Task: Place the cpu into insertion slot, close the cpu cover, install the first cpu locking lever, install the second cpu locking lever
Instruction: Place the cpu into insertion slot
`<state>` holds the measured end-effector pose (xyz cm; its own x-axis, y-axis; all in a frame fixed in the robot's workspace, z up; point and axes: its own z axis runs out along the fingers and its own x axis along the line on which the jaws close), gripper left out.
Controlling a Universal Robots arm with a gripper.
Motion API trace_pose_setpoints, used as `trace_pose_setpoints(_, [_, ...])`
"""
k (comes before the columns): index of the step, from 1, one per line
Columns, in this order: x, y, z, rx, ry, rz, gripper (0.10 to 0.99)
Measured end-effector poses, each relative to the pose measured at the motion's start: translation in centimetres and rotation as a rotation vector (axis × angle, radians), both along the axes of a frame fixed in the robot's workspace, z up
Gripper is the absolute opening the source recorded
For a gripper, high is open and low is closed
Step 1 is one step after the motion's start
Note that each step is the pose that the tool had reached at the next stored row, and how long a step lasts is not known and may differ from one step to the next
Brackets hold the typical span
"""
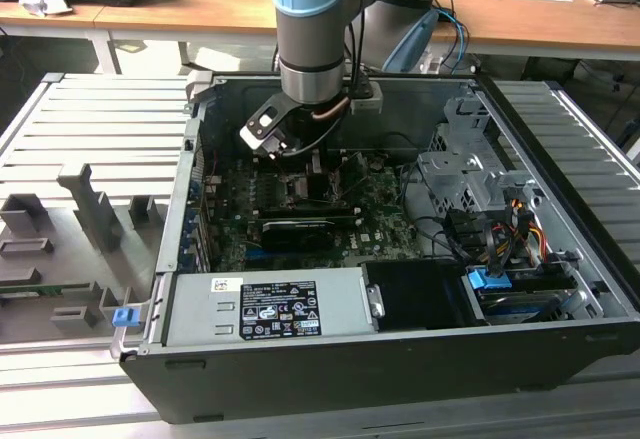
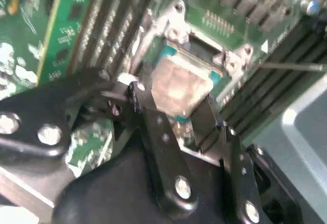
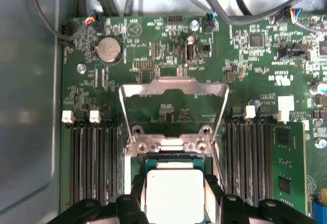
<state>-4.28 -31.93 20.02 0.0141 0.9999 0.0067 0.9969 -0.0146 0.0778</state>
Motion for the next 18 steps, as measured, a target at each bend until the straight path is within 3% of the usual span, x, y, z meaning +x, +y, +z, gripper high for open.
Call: trace_pose_setpoints(18, [0.02,0.04,-0.24,-0.003,-0.0002,-0.001,0.541])
